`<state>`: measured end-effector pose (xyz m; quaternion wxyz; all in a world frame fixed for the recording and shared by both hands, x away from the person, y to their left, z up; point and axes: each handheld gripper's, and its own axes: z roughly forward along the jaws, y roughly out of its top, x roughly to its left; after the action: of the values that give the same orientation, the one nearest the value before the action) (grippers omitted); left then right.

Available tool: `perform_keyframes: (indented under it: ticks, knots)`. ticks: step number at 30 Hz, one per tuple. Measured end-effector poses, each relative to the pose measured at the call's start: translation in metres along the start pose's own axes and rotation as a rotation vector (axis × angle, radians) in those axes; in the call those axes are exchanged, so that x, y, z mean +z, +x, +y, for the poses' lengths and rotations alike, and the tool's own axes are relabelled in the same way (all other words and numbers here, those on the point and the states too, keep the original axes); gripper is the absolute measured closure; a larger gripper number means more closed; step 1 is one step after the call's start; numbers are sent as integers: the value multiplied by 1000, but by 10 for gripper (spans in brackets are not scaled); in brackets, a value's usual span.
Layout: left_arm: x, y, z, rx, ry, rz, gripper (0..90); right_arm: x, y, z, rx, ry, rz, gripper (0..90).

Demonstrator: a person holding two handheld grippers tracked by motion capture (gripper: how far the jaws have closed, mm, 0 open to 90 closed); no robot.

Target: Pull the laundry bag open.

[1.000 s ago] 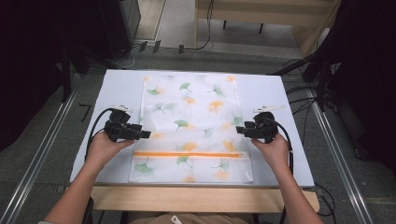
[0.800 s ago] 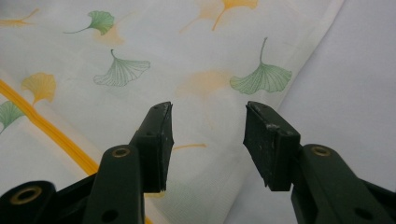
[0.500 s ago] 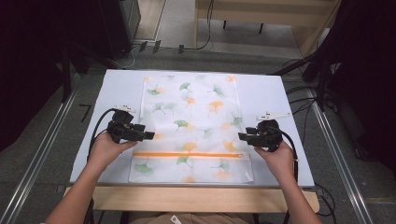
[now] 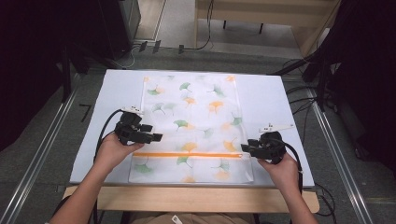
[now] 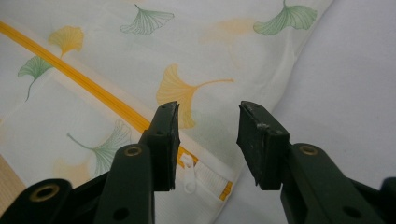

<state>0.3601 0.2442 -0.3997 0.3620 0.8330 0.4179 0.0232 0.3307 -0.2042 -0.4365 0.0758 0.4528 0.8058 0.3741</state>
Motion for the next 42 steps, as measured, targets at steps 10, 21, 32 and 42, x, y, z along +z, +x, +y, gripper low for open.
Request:
perform_keyframes:
  ticks: [10, 21, 32, 42]
  knots:
    - [11, -11, 10, 45, -5, -20, 352, 7, -2, -9, 15, 40, 5, 673]
    - [20, -17, 18, 78, 13, -23, 354, 13, -3, -18, 52, 102, -8, 900]
    - [24, -19, 21, 85, 13, -27, 356, 20, 3, -23, 38, 128, -2, 900]
    - [25, -20, 21, 84, 9, -34, 356, 25, 9, -21, 47, 127, 45, 900]
